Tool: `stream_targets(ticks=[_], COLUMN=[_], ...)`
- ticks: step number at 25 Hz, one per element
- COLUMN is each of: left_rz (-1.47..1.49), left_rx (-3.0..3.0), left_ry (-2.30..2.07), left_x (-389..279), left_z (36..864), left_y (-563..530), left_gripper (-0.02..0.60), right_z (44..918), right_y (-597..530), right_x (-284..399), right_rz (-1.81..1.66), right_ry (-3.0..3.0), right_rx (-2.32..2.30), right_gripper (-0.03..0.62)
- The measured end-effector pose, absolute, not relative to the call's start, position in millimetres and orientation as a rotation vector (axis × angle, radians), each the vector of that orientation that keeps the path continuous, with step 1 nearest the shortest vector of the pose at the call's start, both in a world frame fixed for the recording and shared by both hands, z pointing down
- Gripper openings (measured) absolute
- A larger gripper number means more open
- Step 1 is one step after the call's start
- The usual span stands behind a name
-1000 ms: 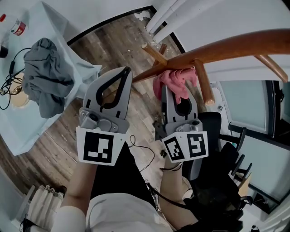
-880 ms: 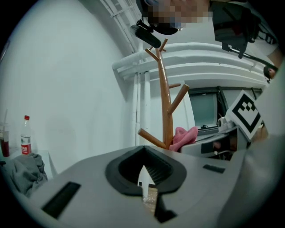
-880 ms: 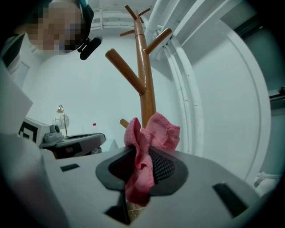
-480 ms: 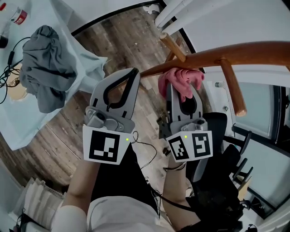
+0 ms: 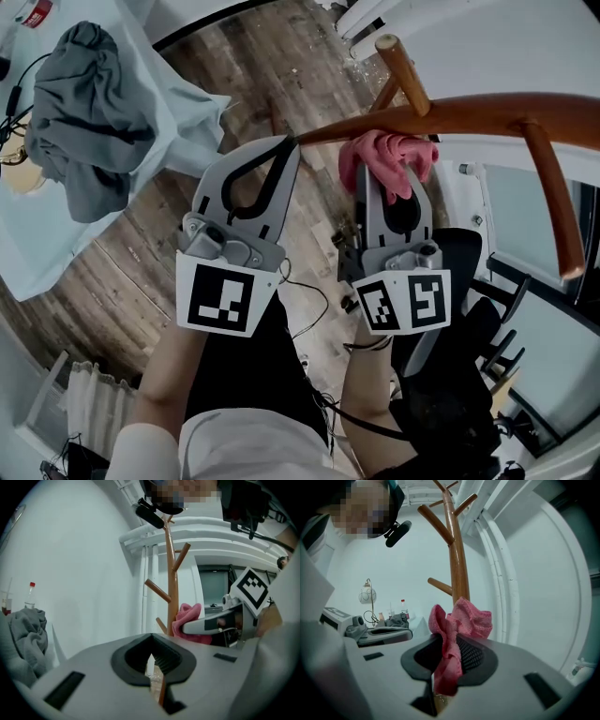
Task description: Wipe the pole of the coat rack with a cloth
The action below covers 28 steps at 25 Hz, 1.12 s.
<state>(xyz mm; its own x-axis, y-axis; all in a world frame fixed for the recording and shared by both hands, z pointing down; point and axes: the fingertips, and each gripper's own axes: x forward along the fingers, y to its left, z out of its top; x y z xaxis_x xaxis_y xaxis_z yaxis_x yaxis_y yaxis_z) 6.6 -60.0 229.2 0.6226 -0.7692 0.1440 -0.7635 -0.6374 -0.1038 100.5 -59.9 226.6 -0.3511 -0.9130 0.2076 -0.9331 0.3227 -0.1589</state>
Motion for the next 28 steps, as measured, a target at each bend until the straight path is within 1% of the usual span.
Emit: stream_targets(ticks=[16,28], left_rz=[-0.31,-0.315], left_rx=[-2.781,-2.789], left_ry=[1.378,1.43], left_x=[2,-2], left_z=[275,330], left_y=[-62,-55], left_gripper=[0.012,0.012], right_z=[260,290], right_y=[-61,-63], right_x=[99,96], right_rz=[0.359,0.314], right_ry=[-2.525,-2.576], right_rx=[1.683,1.649], right_gripper=[0.092,0.092])
